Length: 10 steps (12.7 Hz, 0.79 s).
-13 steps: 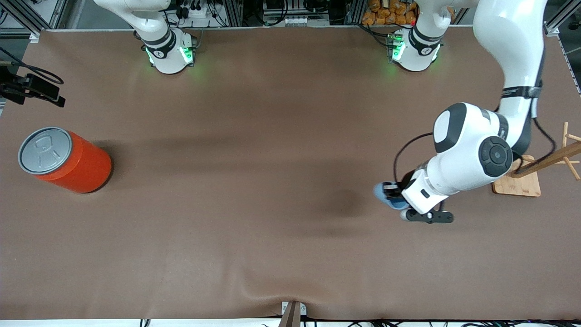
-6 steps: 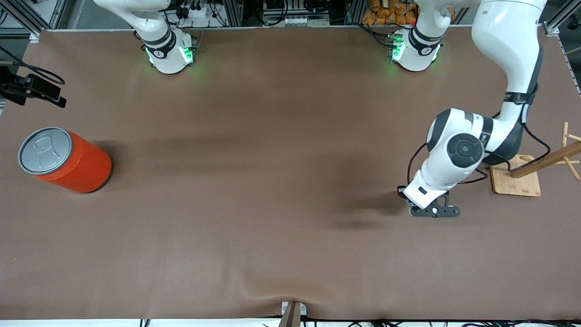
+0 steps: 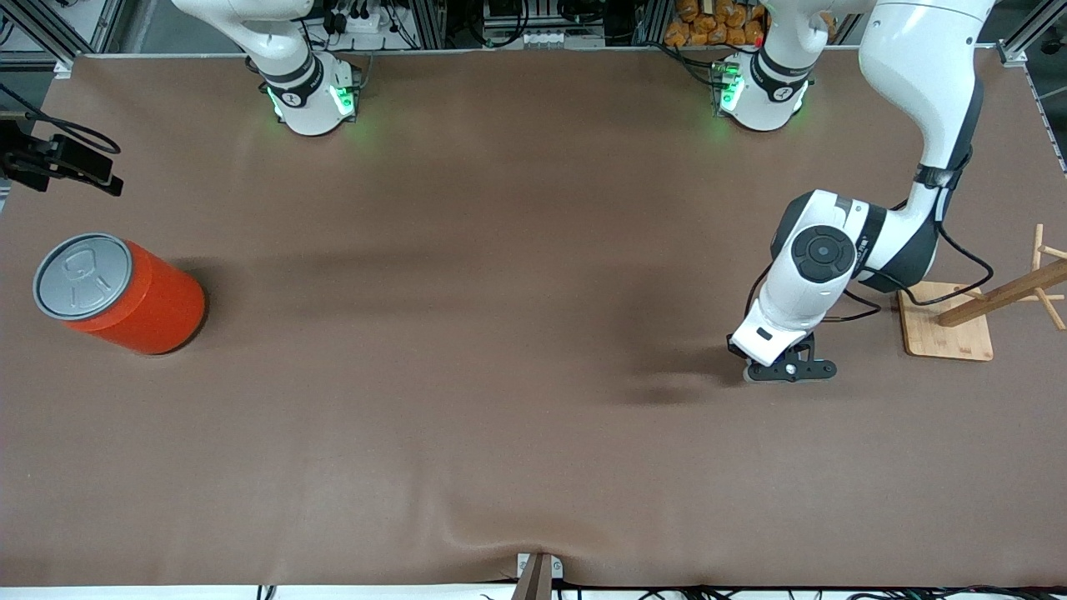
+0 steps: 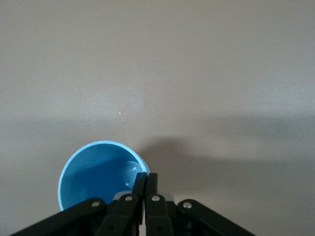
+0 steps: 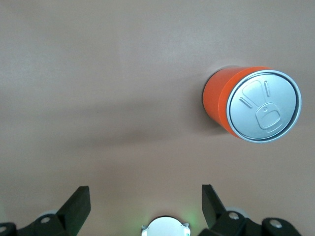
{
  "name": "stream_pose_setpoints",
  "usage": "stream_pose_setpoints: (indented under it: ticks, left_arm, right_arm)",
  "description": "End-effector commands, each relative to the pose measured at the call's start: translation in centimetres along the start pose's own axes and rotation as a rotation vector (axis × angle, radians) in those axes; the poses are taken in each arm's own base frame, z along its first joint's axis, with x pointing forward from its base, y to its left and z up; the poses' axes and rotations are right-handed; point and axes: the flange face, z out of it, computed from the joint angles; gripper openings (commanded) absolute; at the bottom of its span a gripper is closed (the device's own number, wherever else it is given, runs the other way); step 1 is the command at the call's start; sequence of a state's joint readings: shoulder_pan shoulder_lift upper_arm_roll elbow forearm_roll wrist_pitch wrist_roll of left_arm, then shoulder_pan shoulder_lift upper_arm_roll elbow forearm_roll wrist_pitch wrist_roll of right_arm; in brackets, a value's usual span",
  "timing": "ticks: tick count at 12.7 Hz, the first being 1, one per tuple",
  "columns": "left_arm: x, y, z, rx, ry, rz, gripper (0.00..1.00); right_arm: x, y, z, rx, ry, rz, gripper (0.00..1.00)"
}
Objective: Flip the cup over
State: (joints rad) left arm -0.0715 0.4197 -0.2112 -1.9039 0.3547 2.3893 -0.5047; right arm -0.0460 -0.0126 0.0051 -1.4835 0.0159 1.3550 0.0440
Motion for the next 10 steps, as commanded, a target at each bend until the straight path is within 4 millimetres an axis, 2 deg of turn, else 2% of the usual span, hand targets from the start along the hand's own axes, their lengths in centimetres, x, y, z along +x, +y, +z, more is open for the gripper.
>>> stream_pose_setpoints:
  ticks: [1, 8, 9, 10]
  left_arm:
    - [-0.21, -2.14, -0.20, 0.020, 0.026, -0.019, 0.00]
    - [-0.27, -2.13, 0.00, 0.020, 0.021, -0.023, 0.02]
    - [-0.26, -2.21, 0.10, 0.020, 0.019, -0.025, 0.06]
    - [-0.31, -2.23, 0.08, 0.021, 0.018, -0.027, 0.17]
  right_arm:
    - [-0.24, -0.29, -0.58, -0.001, -0.001, 0.006, 1.00]
    - [-0.12, 0.10, -0.62, -0.012, 0.005, 0.013, 1.00]
    - [-0.11, 0.10, -0.55, -0.013, 0.003, 0.013, 1.00]
    - [-0.11, 0.10, -0.55, -0.013, 0.003, 0.013, 1.00]
